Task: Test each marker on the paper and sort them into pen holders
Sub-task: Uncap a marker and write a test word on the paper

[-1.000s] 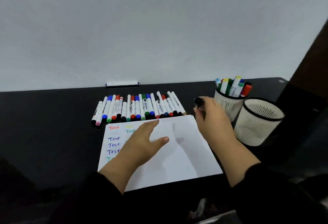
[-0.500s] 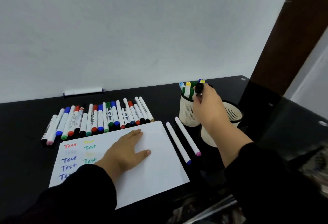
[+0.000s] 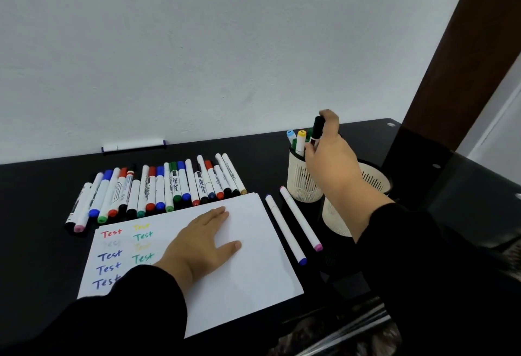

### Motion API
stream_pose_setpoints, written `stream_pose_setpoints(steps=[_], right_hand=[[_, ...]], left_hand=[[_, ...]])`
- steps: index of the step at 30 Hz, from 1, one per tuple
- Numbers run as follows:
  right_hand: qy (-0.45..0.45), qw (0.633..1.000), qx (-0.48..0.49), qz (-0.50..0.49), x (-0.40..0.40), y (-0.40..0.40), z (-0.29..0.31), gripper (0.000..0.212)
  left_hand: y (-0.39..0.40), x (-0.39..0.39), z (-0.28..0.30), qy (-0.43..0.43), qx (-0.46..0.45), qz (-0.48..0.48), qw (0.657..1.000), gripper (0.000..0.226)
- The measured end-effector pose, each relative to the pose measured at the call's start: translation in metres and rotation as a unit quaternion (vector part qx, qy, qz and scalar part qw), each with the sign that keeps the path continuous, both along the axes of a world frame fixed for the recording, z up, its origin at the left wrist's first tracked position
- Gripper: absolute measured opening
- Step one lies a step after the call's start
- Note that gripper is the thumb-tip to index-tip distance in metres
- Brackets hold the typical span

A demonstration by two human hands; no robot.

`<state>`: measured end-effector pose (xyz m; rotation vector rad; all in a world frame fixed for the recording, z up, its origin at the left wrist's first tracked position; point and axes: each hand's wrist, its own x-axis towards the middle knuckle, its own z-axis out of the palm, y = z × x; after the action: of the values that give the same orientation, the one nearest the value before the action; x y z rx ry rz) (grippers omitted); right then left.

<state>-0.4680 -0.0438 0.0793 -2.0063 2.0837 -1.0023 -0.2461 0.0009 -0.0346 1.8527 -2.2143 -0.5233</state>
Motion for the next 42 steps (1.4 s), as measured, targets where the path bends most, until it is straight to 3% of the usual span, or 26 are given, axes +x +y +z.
stream_pose_setpoints(steps=[4,12,18,24,28,31,37,42], right_hand=[[0.079,0.997,0.023,0.004,-0.003,-0.004,-0.001,0.055],[0.057,0.997,0.035,0.023,-0.008,-0.007,0.002,0.029],[0.053,0.998,0.035,0.023,-0.007,-0.004,0.009,0.026],[0.13,0.974,0.187,0.018,-0.006,-0.006,0.023,0.031],[0.136,0.967,0.214,0.026,-0.007,-0.007,0.025,0.039],[0.138,0.972,0.186,0.024,-0.008,-0.006,0.02,0.038],[0.106,0.994,0.006,0.035,-0.009,0.003,0.01,0.024],[0.13,0.984,-0.025,0.12,0.02,0.008,0.008,0.022]], left_hand=[[-0.001,0.001,0.0,0.003,0.005,-0.001,1.0,0.073],[-0.001,0.001,0.0,0.006,-0.001,0.0,1.0,0.073],[0.0,0.001,0.0,0.008,0.004,0.004,1.0,0.073],[-0.001,0.001,-0.001,0.013,0.008,0.005,1.0,0.073],[-0.001,0.002,-0.001,0.019,0.014,0.009,1.0,0.073],[-0.001,0.001,0.0,0.028,0.02,0.014,0.999,0.073],[-0.009,0.0,0.012,0.049,0.064,0.02,0.997,0.071],[-0.01,0.005,0.025,0.112,0.062,0.049,0.991,0.06]])
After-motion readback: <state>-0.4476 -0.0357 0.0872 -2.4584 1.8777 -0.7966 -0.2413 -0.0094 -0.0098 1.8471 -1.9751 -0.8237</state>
